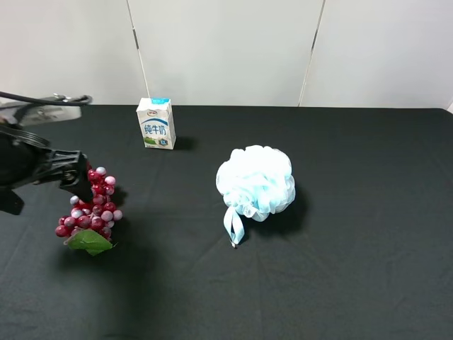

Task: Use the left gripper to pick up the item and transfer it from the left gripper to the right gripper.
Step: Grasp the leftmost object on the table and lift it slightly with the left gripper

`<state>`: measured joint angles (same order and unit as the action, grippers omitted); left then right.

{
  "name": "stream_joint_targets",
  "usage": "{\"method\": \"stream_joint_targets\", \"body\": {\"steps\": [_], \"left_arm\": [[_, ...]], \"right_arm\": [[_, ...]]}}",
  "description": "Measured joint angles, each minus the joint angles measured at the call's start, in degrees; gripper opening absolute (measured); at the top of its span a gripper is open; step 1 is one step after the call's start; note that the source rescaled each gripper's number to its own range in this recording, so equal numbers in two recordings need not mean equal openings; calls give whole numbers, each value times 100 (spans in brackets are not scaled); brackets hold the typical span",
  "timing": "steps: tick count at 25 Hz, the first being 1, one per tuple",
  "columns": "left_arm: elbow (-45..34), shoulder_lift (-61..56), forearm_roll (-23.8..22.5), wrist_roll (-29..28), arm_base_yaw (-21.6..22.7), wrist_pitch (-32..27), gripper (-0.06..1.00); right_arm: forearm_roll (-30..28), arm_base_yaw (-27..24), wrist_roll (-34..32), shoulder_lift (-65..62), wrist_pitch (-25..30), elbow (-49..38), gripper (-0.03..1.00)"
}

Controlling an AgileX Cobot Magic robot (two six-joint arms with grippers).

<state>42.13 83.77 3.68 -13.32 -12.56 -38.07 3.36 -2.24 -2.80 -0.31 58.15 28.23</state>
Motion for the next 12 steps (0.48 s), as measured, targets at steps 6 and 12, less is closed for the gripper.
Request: {"method": "stream_joint_targets", "body": {"steps": [6,12], "left_arm": [[0,542,18,-166,-274,328,100],[0,1048,39,-387,-501,592,100]], "right_arm": [[0,0,0,0,0,0,100],[0,0,0,0,0,0,100]]}}
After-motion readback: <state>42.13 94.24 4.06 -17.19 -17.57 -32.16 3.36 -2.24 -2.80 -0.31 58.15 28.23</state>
